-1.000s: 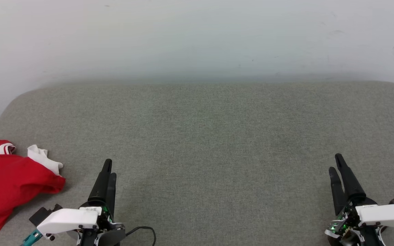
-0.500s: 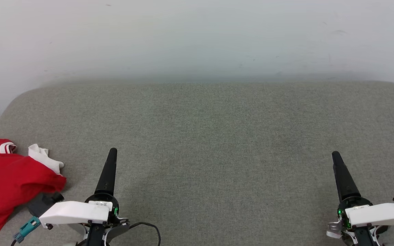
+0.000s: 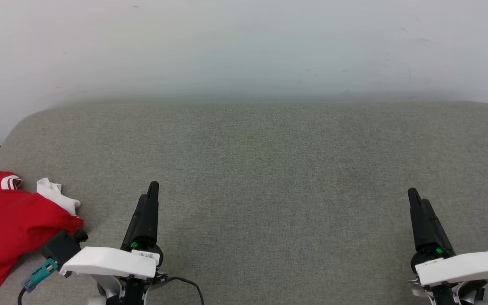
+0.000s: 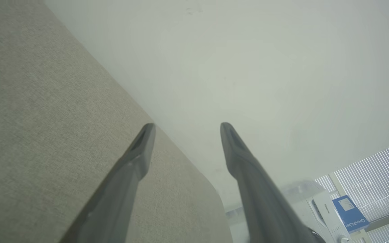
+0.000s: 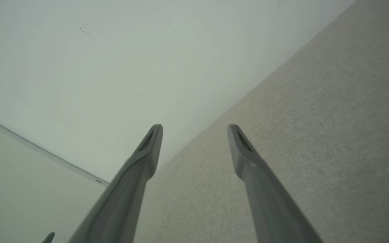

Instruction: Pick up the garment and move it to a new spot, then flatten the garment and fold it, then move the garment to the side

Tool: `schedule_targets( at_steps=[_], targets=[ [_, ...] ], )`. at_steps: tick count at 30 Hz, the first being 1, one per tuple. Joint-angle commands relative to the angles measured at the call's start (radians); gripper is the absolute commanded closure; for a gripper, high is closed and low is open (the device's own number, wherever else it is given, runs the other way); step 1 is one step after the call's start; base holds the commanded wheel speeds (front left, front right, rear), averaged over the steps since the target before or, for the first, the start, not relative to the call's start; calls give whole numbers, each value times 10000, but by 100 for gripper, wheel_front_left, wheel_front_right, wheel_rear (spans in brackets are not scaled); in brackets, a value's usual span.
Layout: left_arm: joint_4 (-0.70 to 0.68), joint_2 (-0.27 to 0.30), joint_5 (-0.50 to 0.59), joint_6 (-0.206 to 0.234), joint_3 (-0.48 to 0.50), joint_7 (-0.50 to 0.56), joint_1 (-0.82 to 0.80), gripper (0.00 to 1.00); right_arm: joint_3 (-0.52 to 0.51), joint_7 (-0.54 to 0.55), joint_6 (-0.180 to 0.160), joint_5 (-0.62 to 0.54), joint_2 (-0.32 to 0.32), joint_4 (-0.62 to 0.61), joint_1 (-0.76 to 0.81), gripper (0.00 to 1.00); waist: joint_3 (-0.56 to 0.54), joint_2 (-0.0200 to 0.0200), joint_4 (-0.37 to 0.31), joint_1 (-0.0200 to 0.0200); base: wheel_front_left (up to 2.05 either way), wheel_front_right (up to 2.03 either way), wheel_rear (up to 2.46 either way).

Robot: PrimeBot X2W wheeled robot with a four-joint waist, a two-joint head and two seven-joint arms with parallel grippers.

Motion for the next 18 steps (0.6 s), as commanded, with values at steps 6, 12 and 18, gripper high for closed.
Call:
schedule_targets(
  at_steps=[6, 12, 18],
  targets=[
    [-231, 16, 1337, 1, -121, -279, -19, 0, -119, -114, 0, -1748, 22, -471, 16, 0, 14, 0, 18, 0, 0, 0, 0],
    [-246, 67, 2399, 1, -124, -454, 24, 0, -116, -68, -1, -2841, 25, -766, 103, 0, 20, 0, 28, 0, 0, 0, 0],
    [-153, 125, 3377, 1, -22, -628, 76, 0, -74, 92, -1, -3686, 27, -1025, 165, 0, 27, 0, 43, 0, 0, 0, 0]
  ],
)
